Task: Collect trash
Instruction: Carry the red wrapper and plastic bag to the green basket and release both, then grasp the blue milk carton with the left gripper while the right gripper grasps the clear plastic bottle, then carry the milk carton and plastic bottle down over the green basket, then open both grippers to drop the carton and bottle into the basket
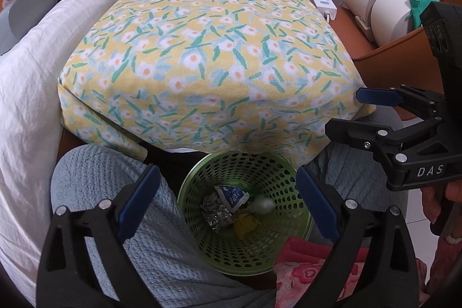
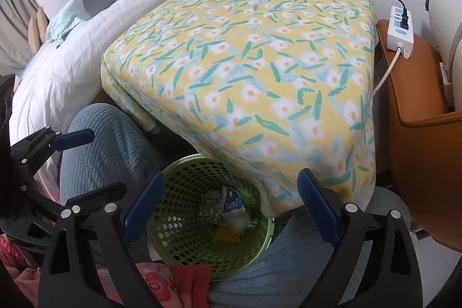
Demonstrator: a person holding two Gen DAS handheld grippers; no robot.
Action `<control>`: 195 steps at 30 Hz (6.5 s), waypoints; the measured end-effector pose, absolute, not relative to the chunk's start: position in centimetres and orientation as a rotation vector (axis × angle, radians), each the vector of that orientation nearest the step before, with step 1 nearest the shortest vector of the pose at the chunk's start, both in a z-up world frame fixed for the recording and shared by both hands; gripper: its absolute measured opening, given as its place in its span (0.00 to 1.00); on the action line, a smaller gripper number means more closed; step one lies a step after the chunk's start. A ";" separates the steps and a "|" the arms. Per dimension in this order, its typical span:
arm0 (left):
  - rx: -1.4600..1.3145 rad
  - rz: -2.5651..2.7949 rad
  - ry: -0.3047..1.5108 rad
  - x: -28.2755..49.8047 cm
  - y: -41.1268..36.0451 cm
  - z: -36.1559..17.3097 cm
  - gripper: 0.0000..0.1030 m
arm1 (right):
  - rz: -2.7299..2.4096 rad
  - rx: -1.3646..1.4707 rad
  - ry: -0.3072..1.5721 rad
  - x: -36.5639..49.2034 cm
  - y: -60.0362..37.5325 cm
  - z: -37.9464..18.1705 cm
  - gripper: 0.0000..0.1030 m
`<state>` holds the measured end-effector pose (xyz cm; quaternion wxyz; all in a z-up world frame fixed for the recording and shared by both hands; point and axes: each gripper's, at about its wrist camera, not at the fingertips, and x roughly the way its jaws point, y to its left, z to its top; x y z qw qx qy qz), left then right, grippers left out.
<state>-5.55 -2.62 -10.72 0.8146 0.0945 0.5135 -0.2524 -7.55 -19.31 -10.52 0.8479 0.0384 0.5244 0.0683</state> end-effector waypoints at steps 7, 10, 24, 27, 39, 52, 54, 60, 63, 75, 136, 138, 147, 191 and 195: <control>0.190 -0.529 1.102 -5.4 -2.4 -10.8 0.88 | 0.143 0.083 1.100 -7.4 -19.4 -10.5 0.90; 0.182 -0.527 1.101 -5.0 -2.3 -10.7 0.88 | 0.140 0.087 1.093 -7.3 -19.4 -10.3 0.90; 0.162 -0.456 0.960 2.6 -3.2 -6.1 0.91 | 0.066 0.088 0.955 -1.7 -20.9 -6.8 0.90; 0.149 -0.446 0.937 4.7 -4.0 -5.0 0.91 | 0.032 0.098 0.916 0.5 -21.9 -5.8 0.90; 0.021 -0.420 0.944 17.0 -8.9 -1.8 0.91 | -0.143 0.184 0.832 12.2 -28.1 -4.2 0.90; -0.095 -0.259 1.040 30.4 -16.2 -1.9 0.91 | -0.241 0.298 0.864 21.8 -33.1 -8.0 0.90; -0.105 -0.213 1.064 31.9 -17.2 -2.2 0.91 | -0.255 0.290 0.862 22.2 -33.4 -8.3 0.90; -0.152 -0.090 1.172 35.0 -18.9 -4.5 0.91 | -0.258 0.268 0.853 22.7 -33.6 -8.9 0.90; -0.155 -0.043 1.194 35.6 -19.4 -5.5 0.91 | -0.242 0.253 0.854 23.0 -33.6 -9.3 0.89; -0.094 -0.026 1.242 37.0 -20.9 -7.5 0.69 | -0.197 0.276 0.868 23.4 -33.5 -10.0 0.65; 0.101 -0.353 1.085 -1.6 -2.2 -7.4 0.42 | 0.168 0.170 0.979 -5.0 -19.3 -3.4 0.63; 0.133 -0.378 1.086 -2.7 -2.3 -8.2 0.42 | 0.164 0.166 0.991 -5.8 -19.0 -3.9 0.63; 0.264 -0.571 1.245 -6.4 -3.1 -16.3 0.42 | 0.142 0.173 1.026 -8.3 -19.9 -6.1 0.63; 0.114 -0.351 1.003 -4.5 3.6 -8.3 0.92 | 0.216 0.037 1.346 -9.8 -16.4 -16.6 0.91; 0.092 -0.308 0.974 -3.9 4.2 -7.1 0.92 | 0.217 0.052 1.286 -9.4 -16.3 -14.3 0.91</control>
